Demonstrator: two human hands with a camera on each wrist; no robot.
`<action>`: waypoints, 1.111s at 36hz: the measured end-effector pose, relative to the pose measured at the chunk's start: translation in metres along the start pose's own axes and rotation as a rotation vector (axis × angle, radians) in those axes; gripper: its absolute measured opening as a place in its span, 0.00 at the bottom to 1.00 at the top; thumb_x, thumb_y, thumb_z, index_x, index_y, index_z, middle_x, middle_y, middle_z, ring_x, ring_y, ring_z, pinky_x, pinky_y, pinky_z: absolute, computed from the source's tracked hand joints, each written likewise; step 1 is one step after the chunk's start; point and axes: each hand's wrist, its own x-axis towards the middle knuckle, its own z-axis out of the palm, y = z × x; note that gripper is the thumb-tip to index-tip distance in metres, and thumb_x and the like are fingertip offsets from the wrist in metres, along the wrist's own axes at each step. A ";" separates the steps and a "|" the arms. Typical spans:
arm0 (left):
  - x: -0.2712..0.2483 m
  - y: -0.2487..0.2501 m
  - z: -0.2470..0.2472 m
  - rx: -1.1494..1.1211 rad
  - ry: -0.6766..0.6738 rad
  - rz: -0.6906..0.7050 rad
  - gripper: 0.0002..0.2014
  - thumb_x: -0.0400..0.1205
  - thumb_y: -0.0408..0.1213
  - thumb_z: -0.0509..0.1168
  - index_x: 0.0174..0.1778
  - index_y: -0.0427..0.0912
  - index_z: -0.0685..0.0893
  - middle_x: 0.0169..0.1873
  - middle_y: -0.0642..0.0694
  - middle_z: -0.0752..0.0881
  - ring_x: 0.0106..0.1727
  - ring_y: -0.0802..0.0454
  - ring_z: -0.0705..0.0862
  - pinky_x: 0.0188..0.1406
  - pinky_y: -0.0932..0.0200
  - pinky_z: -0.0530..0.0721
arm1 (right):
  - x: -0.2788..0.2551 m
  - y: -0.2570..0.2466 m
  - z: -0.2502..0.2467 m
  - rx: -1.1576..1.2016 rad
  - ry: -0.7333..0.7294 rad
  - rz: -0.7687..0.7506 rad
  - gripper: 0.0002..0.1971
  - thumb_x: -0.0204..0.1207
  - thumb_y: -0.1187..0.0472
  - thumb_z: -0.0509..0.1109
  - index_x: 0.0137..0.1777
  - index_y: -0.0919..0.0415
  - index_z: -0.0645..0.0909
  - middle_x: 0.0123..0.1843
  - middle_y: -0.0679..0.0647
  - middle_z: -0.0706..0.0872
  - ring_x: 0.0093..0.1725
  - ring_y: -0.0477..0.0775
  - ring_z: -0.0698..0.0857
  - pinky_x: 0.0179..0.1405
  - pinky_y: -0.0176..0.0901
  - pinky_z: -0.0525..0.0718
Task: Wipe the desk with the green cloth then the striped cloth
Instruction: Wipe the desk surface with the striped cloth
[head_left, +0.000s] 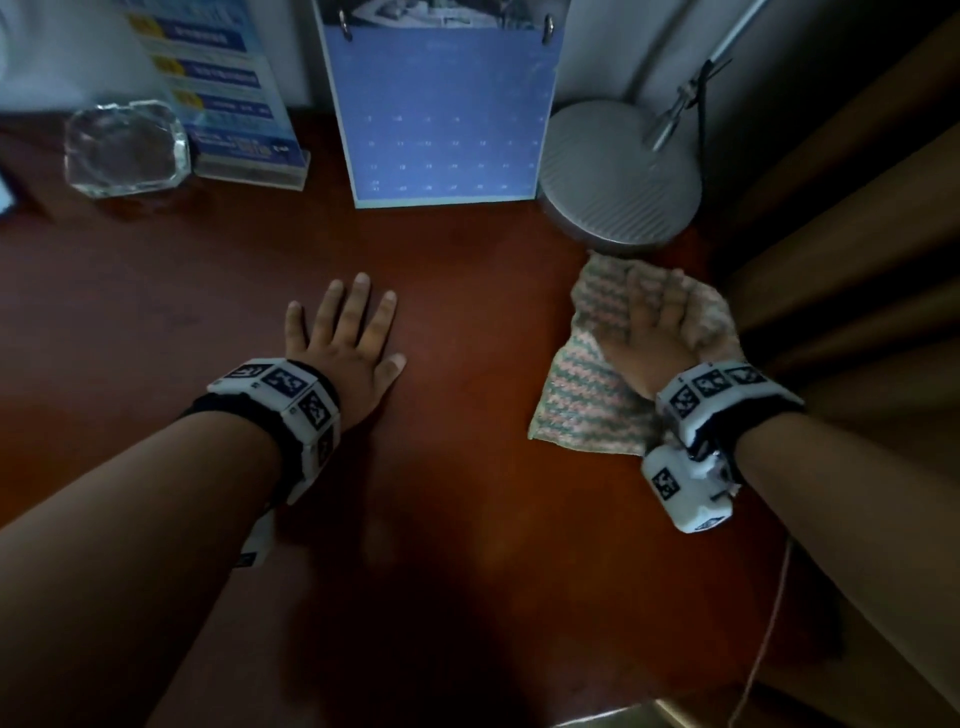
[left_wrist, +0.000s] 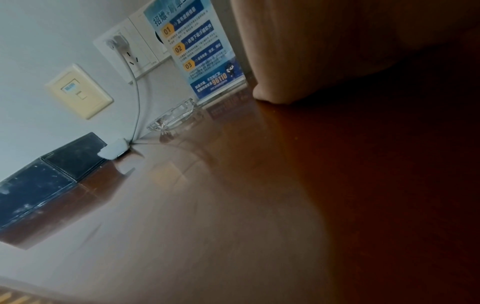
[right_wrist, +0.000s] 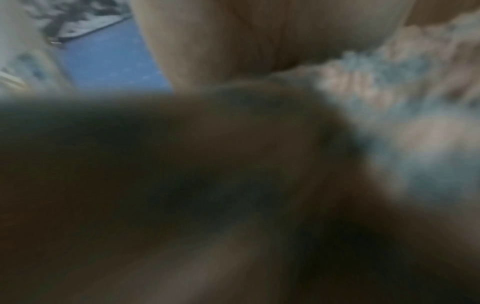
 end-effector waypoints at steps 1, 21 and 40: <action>0.000 0.000 0.001 -0.004 0.003 0.004 0.32 0.82 0.59 0.35 0.83 0.53 0.40 0.83 0.48 0.39 0.83 0.47 0.40 0.78 0.38 0.41 | -0.009 -0.007 0.006 -0.012 -0.005 -0.019 0.41 0.78 0.31 0.51 0.82 0.40 0.32 0.83 0.55 0.26 0.82 0.64 0.30 0.76 0.75 0.35; -0.003 0.000 -0.017 0.010 -0.195 0.010 0.30 0.86 0.56 0.34 0.80 0.53 0.28 0.79 0.49 0.27 0.81 0.47 0.29 0.79 0.36 0.35 | -0.056 -0.029 0.049 -0.057 -0.033 -0.208 0.43 0.68 0.22 0.52 0.76 0.26 0.29 0.81 0.44 0.23 0.81 0.57 0.26 0.72 0.80 0.33; -0.004 0.003 -0.021 -0.008 -0.240 0.005 0.31 0.86 0.56 0.35 0.79 0.52 0.26 0.78 0.48 0.24 0.80 0.46 0.28 0.78 0.35 0.34 | -0.073 -0.017 0.048 0.108 -0.026 0.102 0.42 0.74 0.27 0.52 0.79 0.32 0.30 0.81 0.49 0.21 0.81 0.62 0.27 0.73 0.80 0.39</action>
